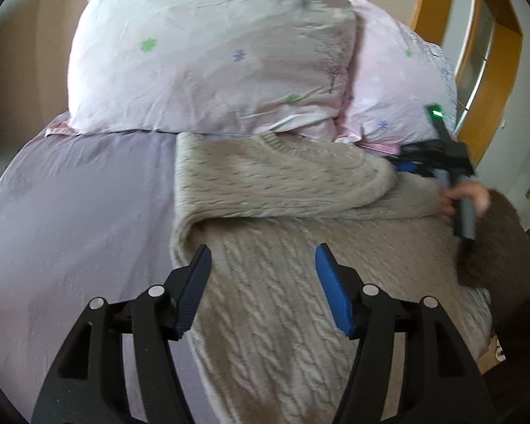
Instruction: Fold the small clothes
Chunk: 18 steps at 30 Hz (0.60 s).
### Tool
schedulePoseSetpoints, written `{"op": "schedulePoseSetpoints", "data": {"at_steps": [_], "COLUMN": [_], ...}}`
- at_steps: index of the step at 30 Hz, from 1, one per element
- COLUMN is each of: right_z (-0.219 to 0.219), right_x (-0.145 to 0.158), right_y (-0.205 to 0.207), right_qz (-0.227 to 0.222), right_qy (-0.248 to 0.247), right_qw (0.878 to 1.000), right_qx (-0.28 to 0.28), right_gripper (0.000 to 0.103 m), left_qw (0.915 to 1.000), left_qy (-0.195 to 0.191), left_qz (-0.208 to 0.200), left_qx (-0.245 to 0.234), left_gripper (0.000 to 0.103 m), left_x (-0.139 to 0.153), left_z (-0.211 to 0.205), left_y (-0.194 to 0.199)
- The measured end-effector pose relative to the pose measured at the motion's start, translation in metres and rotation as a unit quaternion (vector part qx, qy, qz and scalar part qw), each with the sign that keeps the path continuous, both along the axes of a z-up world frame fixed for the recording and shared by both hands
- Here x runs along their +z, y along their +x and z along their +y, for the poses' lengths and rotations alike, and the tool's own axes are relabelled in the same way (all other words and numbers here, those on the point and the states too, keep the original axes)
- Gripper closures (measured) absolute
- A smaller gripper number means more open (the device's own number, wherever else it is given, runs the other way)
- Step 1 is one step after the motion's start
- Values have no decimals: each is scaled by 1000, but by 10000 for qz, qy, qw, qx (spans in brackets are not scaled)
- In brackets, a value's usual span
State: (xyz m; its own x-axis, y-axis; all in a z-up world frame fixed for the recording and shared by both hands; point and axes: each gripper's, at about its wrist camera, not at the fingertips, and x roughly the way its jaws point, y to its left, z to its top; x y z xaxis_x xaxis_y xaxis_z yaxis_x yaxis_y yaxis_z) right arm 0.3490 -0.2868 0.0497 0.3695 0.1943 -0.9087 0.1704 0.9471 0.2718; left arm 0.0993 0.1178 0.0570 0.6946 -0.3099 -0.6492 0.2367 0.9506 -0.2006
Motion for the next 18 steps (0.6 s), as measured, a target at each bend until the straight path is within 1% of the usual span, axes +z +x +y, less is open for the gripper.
{"op": "schedulePoseSetpoints", "data": {"at_steps": [2, 3, 4, 6, 8, 10, 13, 14, 15, 16, 17, 18], "right_z": [2, -4, -10, -30, -43, -49, -44, -39, -34, -28, -19, -15], "right_x": [-2, 1, 4, 8, 5, -1, -2, -5, -5, -9, -12, -10], "right_y": [6, 2, -2, -15, -22, -28, -24, -21, -19, -16, -12, -12], "right_qz": [-7, -59, -109, -146, -34, 73, 31, 13, 0, -7, -16, -67], "right_qy": [-41, 86, 221, 550, 733, 920, 929, 1037, 1097, 1158, 1129, 1034], "right_qw": [10000, 9999, 9997, 9977, 9959, 9943, 9946, 9938, 9934, 9931, 9936, 9946], "right_qx": [31, -16, -92, -370, -524, -535, -466, -403, -346, -193, -100, -60], "right_gripper": [68, 65, 59, 52, 52, 52, 52, 53, 62, 82, 89, 89], "left_qw": [10000, 10000, 10000, 10000, 9999, 9997, 9996, 9997, 9997, 9997, 9997, 9996], "left_qy": [4, -12, -33, -66, -119, -182, -211, -204, -200, -197, -200, -205], "left_qz": [-21, -20, -15, 20, 79, 135, 152, 141, 134, 128, 131, 138], "left_qx": [-30, -29, -24, 28, 90, 120, 103, 88, 83, 91, 108, 135], "left_gripper": [40, 40, 40, 39, 39, 39, 39, 38, 38, 37, 37, 37], "left_x": [0, -1, -1, -4, -8, -10, -11, -10, -10, -10, -10, -10], "left_z": [-2, -1, 1, 6, 11, 12, 11, 10, 10, 10, 10, 11], "left_y": [-1, -2, -2, 0, 4, 7, 8, 7, 6, 5, 4, 4]}}
